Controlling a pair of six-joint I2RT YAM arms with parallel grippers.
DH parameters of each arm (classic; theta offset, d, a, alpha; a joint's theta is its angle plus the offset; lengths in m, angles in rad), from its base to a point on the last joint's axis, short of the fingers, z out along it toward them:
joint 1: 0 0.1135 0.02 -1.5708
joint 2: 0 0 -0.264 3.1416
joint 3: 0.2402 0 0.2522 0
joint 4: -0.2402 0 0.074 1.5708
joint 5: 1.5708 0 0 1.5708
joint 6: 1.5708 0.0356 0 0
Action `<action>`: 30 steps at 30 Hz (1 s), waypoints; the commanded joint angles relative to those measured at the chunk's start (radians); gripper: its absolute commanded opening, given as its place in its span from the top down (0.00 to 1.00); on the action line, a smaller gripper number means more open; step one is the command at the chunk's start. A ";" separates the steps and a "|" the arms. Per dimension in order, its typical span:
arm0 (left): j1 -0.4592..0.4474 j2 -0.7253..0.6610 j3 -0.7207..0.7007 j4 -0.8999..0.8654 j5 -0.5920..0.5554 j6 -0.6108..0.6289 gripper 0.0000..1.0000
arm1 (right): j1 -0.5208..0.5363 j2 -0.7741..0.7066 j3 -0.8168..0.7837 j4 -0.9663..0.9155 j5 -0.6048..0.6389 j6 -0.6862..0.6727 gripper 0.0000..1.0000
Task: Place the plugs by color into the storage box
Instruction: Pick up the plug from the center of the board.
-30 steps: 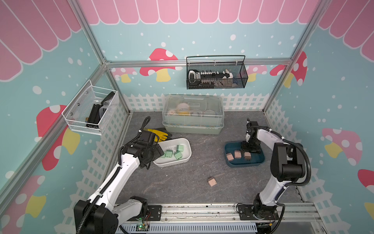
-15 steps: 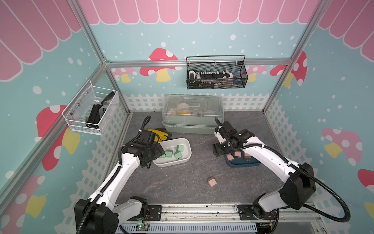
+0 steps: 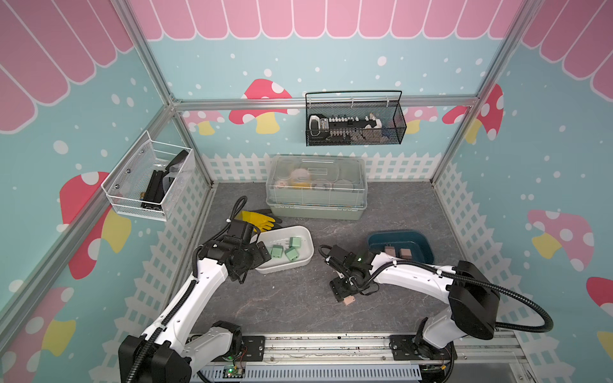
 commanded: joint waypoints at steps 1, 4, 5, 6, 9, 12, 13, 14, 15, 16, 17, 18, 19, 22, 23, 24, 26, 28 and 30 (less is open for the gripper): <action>0.004 -0.032 -0.027 -0.003 0.014 0.028 0.02 | 0.010 0.023 -0.042 0.079 0.019 0.086 0.25; 0.004 -0.047 -0.047 -0.005 0.021 0.033 0.02 | 0.012 0.069 -0.060 0.126 0.020 0.091 0.25; 0.004 -0.053 -0.051 -0.006 0.022 0.034 0.02 | 0.012 0.090 -0.062 0.140 0.021 0.090 0.26; 0.004 -0.056 -0.055 -0.007 0.023 0.037 0.02 | 0.011 0.109 -0.062 0.149 0.021 0.090 0.27; 0.004 -0.067 -0.061 -0.014 0.022 0.049 0.02 | 0.014 0.153 -0.066 0.163 0.018 0.093 0.31; 0.004 -0.082 -0.060 -0.030 0.017 0.064 0.01 | 0.021 0.156 -0.078 0.168 0.021 0.104 0.45; 0.004 -0.089 -0.059 -0.035 0.013 0.070 0.02 | 0.022 0.149 -0.081 0.167 0.023 0.108 0.51; 0.004 -0.093 -0.057 -0.043 0.010 0.073 0.02 | 0.023 0.136 -0.083 0.163 0.026 0.115 0.54; 0.004 -0.099 -0.055 -0.049 0.005 0.078 0.02 | 0.022 0.122 -0.081 0.157 0.030 0.120 0.58; 0.004 -0.104 -0.055 -0.051 0.001 0.081 0.01 | 0.023 0.109 -0.076 0.150 0.033 0.125 0.61; 0.004 -0.107 -0.055 -0.054 0.000 0.084 0.02 | 0.023 0.089 -0.065 0.138 0.037 0.129 0.64; 0.004 -0.111 -0.056 -0.055 0.000 0.086 0.01 | 0.023 0.072 -0.050 0.122 0.043 0.135 0.66; 0.005 -0.115 -0.057 -0.058 0.000 0.087 0.02 | 0.022 0.052 -0.035 0.111 0.049 0.142 0.67; 0.005 -0.124 -0.057 -0.062 -0.005 0.092 0.02 | 0.030 -0.036 0.010 0.078 0.108 0.178 0.68; 0.004 -0.126 -0.056 -0.064 -0.006 0.093 0.02 | 0.035 -0.077 0.016 0.077 0.139 0.192 0.68; 0.004 -0.128 -0.055 -0.065 -0.009 0.095 0.02 | 0.037 -0.116 0.020 0.081 0.165 0.200 0.68; 0.005 -0.132 -0.052 -0.067 -0.012 0.096 0.01 | 0.043 -0.177 0.028 0.082 0.224 0.205 0.68; 0.005 -0.132 -0.052 -0.065 -0.011 0.095 0.02 | 0.048 -0.231 0.035 0.067 0.286 0.207 0.68; 0.004 -0.132 -0.049 -0.065 -0.013 0.097 0.01 | 0.048 -0.286 0.030 0.052 0.354 0.212 0.68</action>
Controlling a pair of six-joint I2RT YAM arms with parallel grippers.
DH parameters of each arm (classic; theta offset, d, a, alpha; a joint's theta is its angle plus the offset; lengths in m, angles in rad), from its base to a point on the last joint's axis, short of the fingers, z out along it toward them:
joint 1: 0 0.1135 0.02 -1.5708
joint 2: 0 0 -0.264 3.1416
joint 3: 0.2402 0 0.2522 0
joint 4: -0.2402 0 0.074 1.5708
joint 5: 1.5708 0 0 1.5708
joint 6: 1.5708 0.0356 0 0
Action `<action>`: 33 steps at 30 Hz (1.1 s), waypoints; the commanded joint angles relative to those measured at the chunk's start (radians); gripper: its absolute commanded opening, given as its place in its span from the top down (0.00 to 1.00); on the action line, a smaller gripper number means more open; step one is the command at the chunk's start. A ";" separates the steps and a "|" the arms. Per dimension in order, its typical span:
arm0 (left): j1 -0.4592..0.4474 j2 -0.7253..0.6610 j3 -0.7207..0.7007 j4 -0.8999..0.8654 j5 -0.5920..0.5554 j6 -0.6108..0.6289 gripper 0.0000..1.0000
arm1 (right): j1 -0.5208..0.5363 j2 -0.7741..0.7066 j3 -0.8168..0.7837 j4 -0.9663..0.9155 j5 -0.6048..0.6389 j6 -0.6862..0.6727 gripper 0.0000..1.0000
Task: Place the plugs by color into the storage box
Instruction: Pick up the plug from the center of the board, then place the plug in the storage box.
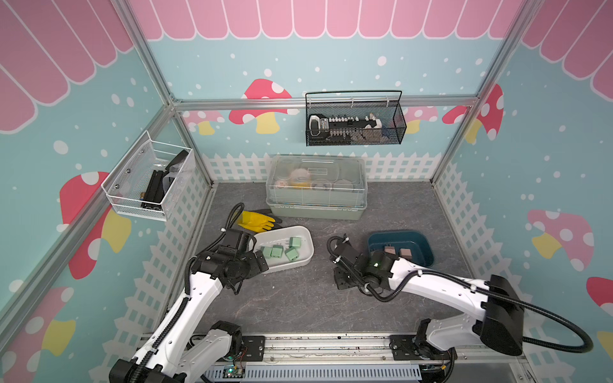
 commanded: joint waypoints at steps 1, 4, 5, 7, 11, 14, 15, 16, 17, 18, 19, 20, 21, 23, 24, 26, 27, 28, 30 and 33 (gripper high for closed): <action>0.004 -0.014 0.008 -0.013 -0.023 0.015 0.02 | 0.006 -0.068 0.004 -0.056 0.167 0.050 0.68; 0.004 -0.011 0.017 -0.013 -0.028 0.017 0.02 | -0.006 -0.118 0.007 -0.122 0.246 0.059 0.67; 0.004 -0.011 0.017 -0.014 -0.030 0.018 0.01 | -0.020 -0.131 0.007 -0.151 0.259 0.059 0.67; 0.005 -0.009 0.023 -0.014 -0.033 0.017 0.02 | -0.070 -0.159 -0.001 -0.191 0.261 0.041 0.66; 0.007 0.005 0.039 -0.013 -0.038 0.015 0.02 | -0.270 -0.252 -0.037 -0.241 0.230 -0.052 0.65; 0.008 0.021 0.049 -0.011 -0.041 0.011 0.02 | -0.495 -0.286 -0.049 -0.255 0.157 -0.177 0.64; 0.009 0.029 0.052 -0.009 -0.037 0.009 0.02 | -0.569 -0.277 -0.051 -0.255 0.123 -0.224 0.64; 0.009 0.035 0.055 -0.008 -0.037 0.009 0.01 | -0.630 -0.261 -0.050 -0.255 0.098 -0.260 0.64; 0.009 0.041 0.059 -0.007 -0.036 0.006 0.01 | -0.693 -0.232 -0.048 -0.256 0.071 -0.297 0.64; 0.010 0.047 0.064 -0.006 -0.037 0.005 0.01 | -0.744 -0.196 -0.045 -0.252 0.045 -0.325 0.64; 0.010 0.053 0.070 -0.005 -0.038 0.005 0.01 | -0.785 -0.165 -0.044 -0.247 0.025 -0.349 0.64; 0.011 0.059 0.074 -0.005 -0.038 0.004 0.02 | -0.823 -0.129 -0.041 -0.238 0.007 -0.372 0.63; 0.011 0.066 0.078 -0.003 -0.038 0.003 0.01 | -0.854 -0.095 -0.036 -0.228 -0.002 -0.391 0.64; 0.011 0.075 0.082 0.001 -0.039 0.003 0.02 | -0.889 -0.049 -0.033 -0.191 -0.026 -0.414 0.64; 0.011 0.078 0.082 0.001 -0.039 0.000 0.02 | -0.899 -0.029 -0.028 -0.176 -0.038 -0.421 0.63; 0.011 0.085 0.081 0.006 -0.041 -0.004 0.01 | -0.909 0.027 -0.011 -0.153 -0.060 -0.430 0.64; 0.011 0.086 0.079 0.007 -0.041 -0.006 0.02 | -0.911 0.052 -0.004 -0.151 -0.068 -0.434 0.63; 0.012 0.086 0.079 0.008 -0.042 -0.006 0.01 | -0.911 0.080 0.000 -0.140 -0.076 -0.438 0.64; 0.012 0.089 0.079 0.008 -0.044 -0.006 0.01 | -0.910 0.121 -0.003 -0.115 -0.085 -0.443 0.64; 0.015 0.089 0.083 0.005 -0.048 0.002 0.01 | -0.914 0.170 -0.010 -0.084 -0.090 -0.454 0.64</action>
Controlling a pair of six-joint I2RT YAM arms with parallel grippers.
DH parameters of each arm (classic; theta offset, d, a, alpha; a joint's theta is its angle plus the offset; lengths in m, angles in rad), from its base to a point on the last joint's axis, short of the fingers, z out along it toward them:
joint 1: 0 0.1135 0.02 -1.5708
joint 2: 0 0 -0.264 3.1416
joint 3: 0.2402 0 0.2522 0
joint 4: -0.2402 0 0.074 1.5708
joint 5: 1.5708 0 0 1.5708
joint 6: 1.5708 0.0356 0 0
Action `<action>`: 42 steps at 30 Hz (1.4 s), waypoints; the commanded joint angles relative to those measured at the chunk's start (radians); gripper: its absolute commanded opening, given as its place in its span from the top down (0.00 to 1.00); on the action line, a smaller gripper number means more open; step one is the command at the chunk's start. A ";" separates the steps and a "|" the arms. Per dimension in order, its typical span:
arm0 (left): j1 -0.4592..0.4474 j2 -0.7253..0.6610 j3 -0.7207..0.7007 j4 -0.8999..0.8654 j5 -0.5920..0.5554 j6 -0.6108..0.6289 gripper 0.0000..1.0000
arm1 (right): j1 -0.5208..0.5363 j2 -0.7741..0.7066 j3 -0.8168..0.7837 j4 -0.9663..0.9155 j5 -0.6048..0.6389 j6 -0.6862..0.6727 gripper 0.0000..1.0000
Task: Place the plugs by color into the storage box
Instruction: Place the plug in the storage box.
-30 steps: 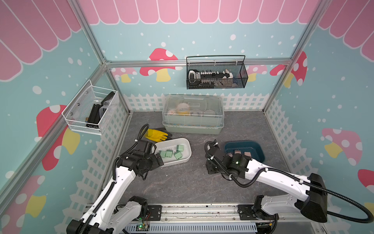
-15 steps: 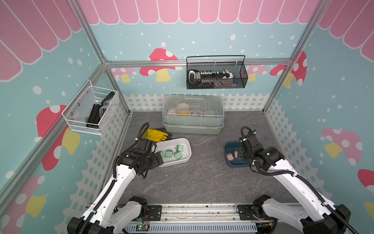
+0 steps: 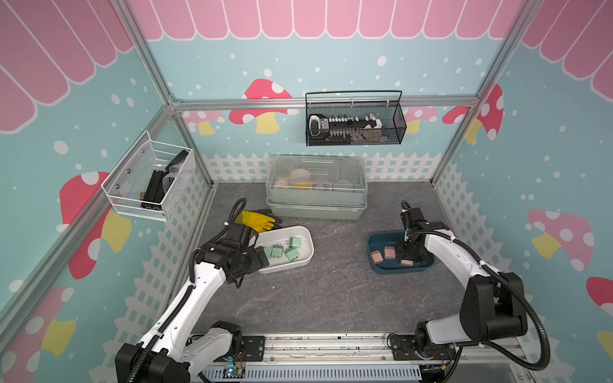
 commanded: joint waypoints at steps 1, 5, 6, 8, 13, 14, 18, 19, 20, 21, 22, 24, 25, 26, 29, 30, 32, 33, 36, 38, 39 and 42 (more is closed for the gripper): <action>0.010 -0.001 0.033 -0.003 -0.028 0.002 0.02 | -0.007 0.036 0.013 0.046 -0.026 -0.042 0.64; 0.025 -0.005 0.044 -0.024 -0.038 0.019 0.02 | -0.014 0.088 0.008 0.067 -0.030 -0.062 0.64; 0.028 -0.006 0.047 -0.027 -0.039 0.020 0.02 | -0.018 0.101 0.006 0.072 -0.032 -0.066 0.64; 0.032 -0.006 0.054 -0.038 -0.042 0.025 0.01 | -0.027 0.125 0.004 0.081 -0.038 -0.073 0.64; 0.036 -0.004 0.072 -0.059 -0.053 0.037 0.01 | -0.035 0.159 0.024 0.093 -0.049 -0.083 0.64; 0.035 -0.001 0.074 -0.062 -0.053 0.039 0.02 | -0.036 0.170 0.026 0.093 -0.051 -0.086 0.64; 0.037 0.002 0.083 -0.071 -0.054 0.039 0.02 | -0.038 0.225 0.026 0.099 -0.061 -0.091 0.64; 0.038 0.002 0.085 -0.072 -0.056 0.039 0.02 | -0.038 0.239 0.025 0.103 -0.065 -0.091 0.64; 0.038 0.004 0.089 -0.075 -0.059 0.039 0.02 | -0.038 0.250 0.023 0.105 -0.071 -0.089 0.64; 0.040 0.005 0.092 -0.077 -0.061 0.039 0.01 | -0.038 0.262 0.024 0.106 -0.074 -0.088 0.64; 0.043 0.007 0.094 -0.080 -0.062 0.039 0.01 | -0.038 0.272 0.025 0.108 -0.076 -0.087 0.63; 0.046 0.011 0.099 -0.080 -0.061 0.037 0.02 | -0.038 0.281 0.029 0.110 -0.080 -0.085 0.62; 0.046 0.014 0.101 -0.080 -0.061 0.037 0.02 | -0.038 0.282 0.032 0.110 -0.081 -0.083 0.62; 0.046 0.018 0.104 -0.080 -0.061 0.034 0.02 | -0.038 0.281 0.034 0.110 -0.080 -0.080 0.62; 0.046 0.023 0.106 -0.079 -0.063 0.024 0.01 | -0.038 0.274 0.035 0.097 -0.080 -0.074 0.61; 0.046 0.023 0.106 -0.079 -0.063 0.021 0.02 | -0.038 0.269 0.033 0.091 -0.080 -0.071 0.62; 0.046 0.025 0.109 -0.079 -0.066 0.013 0.02 | -0.038 0.246 0.018 0.082 -0.086 -0.060 0.62; 0.046 0.024 0.110 -0.078 -0.066 0.010 0.02 | -0.038 0.231 0.008 0.079 -0.089 -0.054 0.62; 0.047 0.025 0.108 -0.077 -0.066 -0.001 0.02 | -0.039 0.173 -0.023 0.060 -0.111 -0.032 0.62; 0.046 0.027 0.105 -0.074 -0.060 -0.009 0.02 | -0.036 0.133 -0.042 0.049 -0.125 -0.023 0.62; 0.046 0.028 0.103 -0.071 -0.056 -0.012 0.02 | -0.037 0.120 -0.047 0.040 -0.126 -0.022 0.61; 0.046 0.031 0.102 -0.067 -0.049 -0.016 0.01 | -0.037 0.103 -0.057 0.025 -0.125 -0.022 0.61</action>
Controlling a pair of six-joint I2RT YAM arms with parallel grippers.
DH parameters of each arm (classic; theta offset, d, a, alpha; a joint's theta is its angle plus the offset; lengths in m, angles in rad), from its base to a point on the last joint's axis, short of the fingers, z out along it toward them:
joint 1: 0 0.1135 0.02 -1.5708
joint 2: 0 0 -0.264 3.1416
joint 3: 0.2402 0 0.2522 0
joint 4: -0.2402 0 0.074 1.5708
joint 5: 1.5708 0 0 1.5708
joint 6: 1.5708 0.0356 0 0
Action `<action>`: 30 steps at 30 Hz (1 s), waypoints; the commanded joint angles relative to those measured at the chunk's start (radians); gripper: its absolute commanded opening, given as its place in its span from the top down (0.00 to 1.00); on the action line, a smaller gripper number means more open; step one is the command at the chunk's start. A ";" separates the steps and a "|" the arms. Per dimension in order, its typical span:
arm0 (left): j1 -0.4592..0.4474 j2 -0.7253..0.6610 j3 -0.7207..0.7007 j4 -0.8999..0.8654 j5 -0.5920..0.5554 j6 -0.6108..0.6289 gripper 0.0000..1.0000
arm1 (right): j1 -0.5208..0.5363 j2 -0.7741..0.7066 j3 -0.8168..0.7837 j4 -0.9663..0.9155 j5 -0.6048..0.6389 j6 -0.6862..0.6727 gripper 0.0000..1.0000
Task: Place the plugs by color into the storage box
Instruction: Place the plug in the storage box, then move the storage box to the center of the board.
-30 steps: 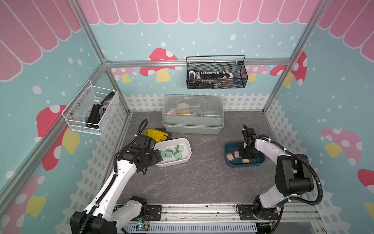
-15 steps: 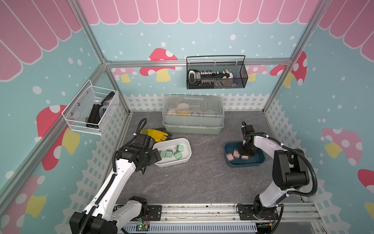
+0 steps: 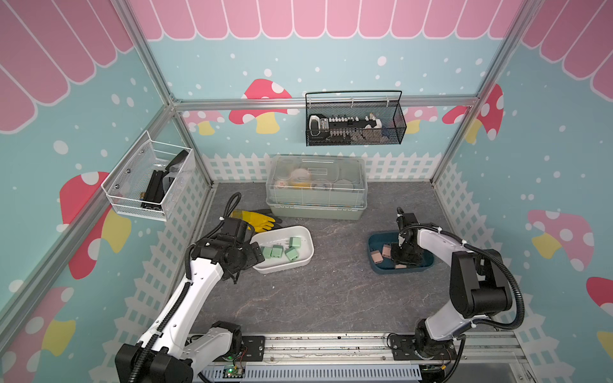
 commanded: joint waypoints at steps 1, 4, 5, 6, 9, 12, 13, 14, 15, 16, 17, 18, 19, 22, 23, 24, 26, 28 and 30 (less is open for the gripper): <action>0.006 0.010 0.023 0.000 -0.002 -0.024 0.01 | -0.003 -0.033 -0.008 -0.044 -0.021 0.009 0.60; 0.006 0.019 0.021 0.002 -0.005 -0.018 0.02 | -0.004 0.013 0.010 -0.055 -0.017 -0.008 0.59; 0.006 0.022 0.021 0.003 -0.010 -0.015 0.02 | -0.004 0.031 0.020 -0.057 -0.016 -0.012 0.57; 0.006 0.024 0.020 0.006 -0.011 -0.015 0.01 | -0.005 0.044 0.026 -0.058 -0.013 -0.014 0.54; 0.005 0.033 0.020 0.009 -0.017 -0.004 0.02 | -0.005 0.061 0.051 -0.060 -0.001 -0.010 0.31; 0.012 0.048 0.023 0.017 -0.031 0.015 0.01 | -0.005 0.032 0.076 -0.065 -0.002 -0.007 0.24; 0.018 0.055 0.023 0.022 -0.037 0.023 0.02 | -0.005 0.016 0.086 -0.069 -0.006 -0.010 0.23; 0.023 0.065 0.024 0.028 -0.042 0.031 0.02 | -0.005 -0.001 0.098 -0.077 -0.015 -0.010 0.23; 0.028 0.076 0.028 0.034 -0.048 0.037 0.02 | -0.005 -0.013 0.111 -0.089 -0.026 -0.010 0.22; 0.030 0.091 0.033 0.040 -0.057 0.045 0.02 | -0.005 -0.029 0.128 -0.104 -0.039 -0.005 0.22; 0.031 0.110 0.041 0.048 -0.067 0.056 0.02 | -0.004 -0.048 0.142 -0.113 -0.055 0.007 0.22; 0.030 0.128 0.047 0.057 -0.077 0.066 0.02 | -0.003 -0.068 0.150 -0.114 -0.078 0.021 0.22; 0.032 0.151 0.054 0.072 -0.085 0.078 0.02 | -0.004 -0.091 0.154 -0.107 -0.109 0.037 0.22; 0.040 0.219 0.069 0.132 -0.070 0.102 0.02 | 0.006 -0.135 0.152 -0.071 -0.211 0.100 0.22; 0.042 0.243 0.075 0.156 -0.059 0.112 0.02 | 0.017 -0.140 0.151 -0.058 -0.235 0.115 0.22; 0.041 0.266 0.081 0.173 -0.051 0.120 0.02 | 0.031 -0.140 0.151 -0.049 -0.252 0.128 0.22; 0.041 0.317 0.091 0.208 -0.041 0.138 0.05 | 0.072 -0.129 0.151 -0.025 -0.289 0.150 0.22; 0.040 0.356 0.098 0.232 -0.035 0.155 0.07 | 0.113 -0.109 0.151 -0.004 -0.302 0.162 0.23; 0.039 0.385 0.100 0.250 -0.030 0.166 0.09 | 0.148 -0.090 0.149 0.021 -0.312 0.176 0.25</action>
